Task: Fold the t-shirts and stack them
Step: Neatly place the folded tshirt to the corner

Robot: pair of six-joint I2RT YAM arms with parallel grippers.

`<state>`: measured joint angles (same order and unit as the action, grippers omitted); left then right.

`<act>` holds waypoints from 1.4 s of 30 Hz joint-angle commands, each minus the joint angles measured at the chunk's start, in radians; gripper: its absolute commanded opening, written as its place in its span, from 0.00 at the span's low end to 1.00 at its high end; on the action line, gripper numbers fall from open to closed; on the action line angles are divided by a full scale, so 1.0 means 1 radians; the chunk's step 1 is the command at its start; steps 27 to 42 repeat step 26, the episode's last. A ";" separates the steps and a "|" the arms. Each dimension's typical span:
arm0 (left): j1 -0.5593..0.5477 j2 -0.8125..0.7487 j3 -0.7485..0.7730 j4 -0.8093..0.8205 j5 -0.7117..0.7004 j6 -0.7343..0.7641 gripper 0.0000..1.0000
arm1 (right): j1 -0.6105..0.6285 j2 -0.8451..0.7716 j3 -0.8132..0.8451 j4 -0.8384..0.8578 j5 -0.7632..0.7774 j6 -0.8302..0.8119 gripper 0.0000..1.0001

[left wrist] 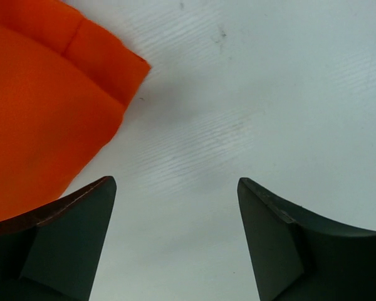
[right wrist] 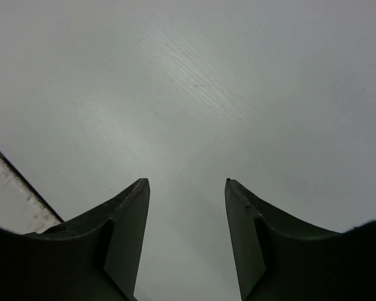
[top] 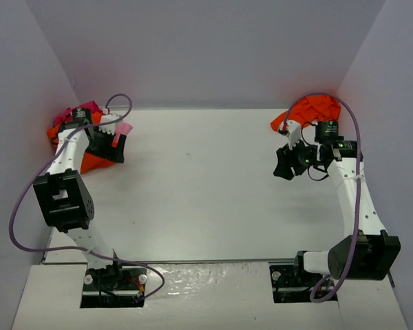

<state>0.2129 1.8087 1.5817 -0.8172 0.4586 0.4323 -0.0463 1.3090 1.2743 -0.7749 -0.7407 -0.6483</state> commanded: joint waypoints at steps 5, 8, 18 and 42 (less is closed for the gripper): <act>-0.106 -0.185 -0.205 0.326 -0.064 -0.144 0.85 | -0.001 -0.038 -0.142 0.221 0.301 0.130 0.55; -0.107 -0.221 -0.272 0.413 -0.147 -0.172 0.85 | -0.001 -0.008 -0.191 0.290 0.430 0.161 0.55; -0.106 -0.478 -0.548 0.688 -0.022 -0.239 0.82 | -0.001 -0.074 -0.250 0.531 0.557 0.271 0.68; -0.099 -0.577 -0.559 0.676 -0.052 -0.241 0.88 | -0.009 -0.192 -0.213 0.612 0.534 0.397 0.60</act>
